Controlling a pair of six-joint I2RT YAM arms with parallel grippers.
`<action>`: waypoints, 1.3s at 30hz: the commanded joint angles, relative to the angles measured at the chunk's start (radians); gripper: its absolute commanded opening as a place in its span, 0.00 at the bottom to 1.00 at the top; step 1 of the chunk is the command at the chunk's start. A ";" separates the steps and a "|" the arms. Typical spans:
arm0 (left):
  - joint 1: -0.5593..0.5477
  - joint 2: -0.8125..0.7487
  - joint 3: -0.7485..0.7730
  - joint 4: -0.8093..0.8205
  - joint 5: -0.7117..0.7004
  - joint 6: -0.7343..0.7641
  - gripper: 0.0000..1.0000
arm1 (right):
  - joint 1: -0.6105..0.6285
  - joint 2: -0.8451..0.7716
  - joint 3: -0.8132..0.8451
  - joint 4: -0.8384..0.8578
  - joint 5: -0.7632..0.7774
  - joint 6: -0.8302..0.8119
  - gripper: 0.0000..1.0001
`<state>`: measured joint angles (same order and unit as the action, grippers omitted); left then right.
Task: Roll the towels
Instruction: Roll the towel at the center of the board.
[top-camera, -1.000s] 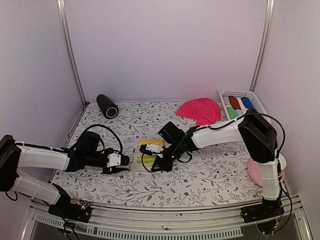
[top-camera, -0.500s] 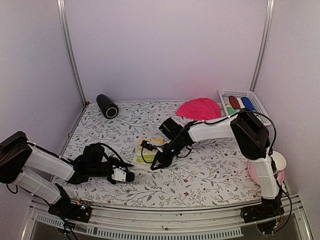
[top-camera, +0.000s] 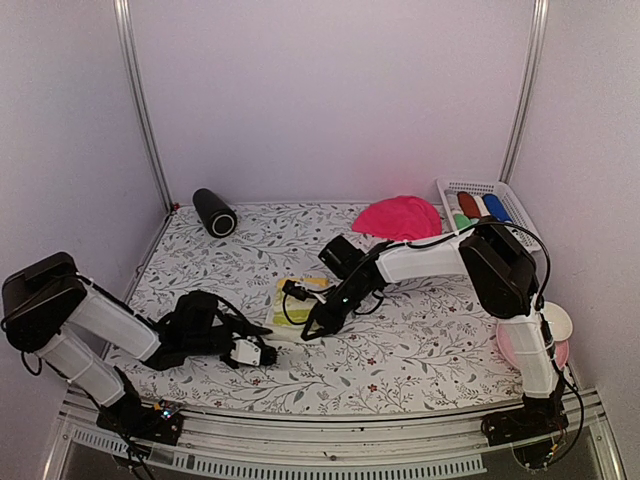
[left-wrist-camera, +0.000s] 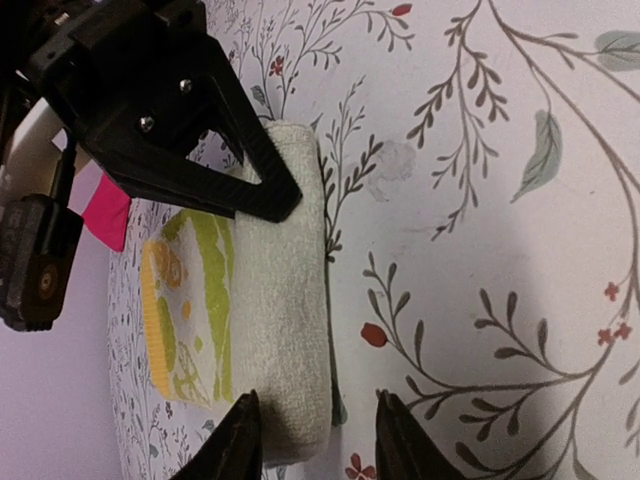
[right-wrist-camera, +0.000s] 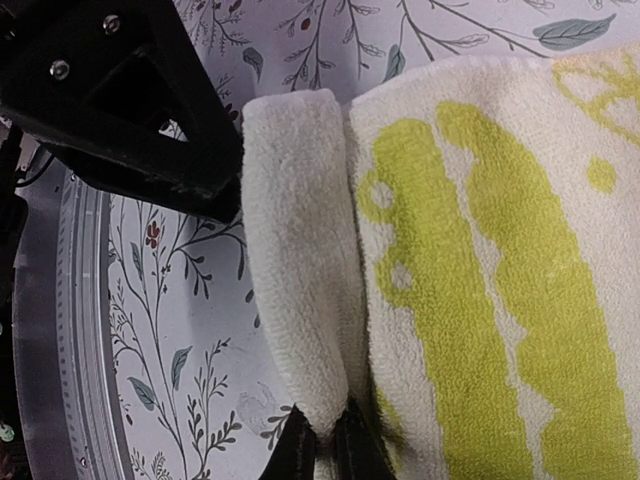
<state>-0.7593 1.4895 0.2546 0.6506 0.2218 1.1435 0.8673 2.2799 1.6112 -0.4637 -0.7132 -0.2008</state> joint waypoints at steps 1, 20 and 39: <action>-0.013 0.063 0.037 0.046 -0.054 0.003 0.39 | -0.007 0.044 0.001 -0.044 0.024 0.000 0.04; -0.038 0.209 0.078 0.060 -0.207 0.029 0.01 | -0.020 0.045 0.012 -0.062 -0.004 -0.028 0.11; -0.016 0.081 0.360 -0.623 0.003 -0.246 0.00 | 0.075 -0.577 -0.590 0.507 0.398 -0.171 0.64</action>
<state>-0.7872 1.5806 0.5476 0.2272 0.1253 0.9733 0.8806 1.8061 1.1618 -0.2085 -0.4698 -0.2985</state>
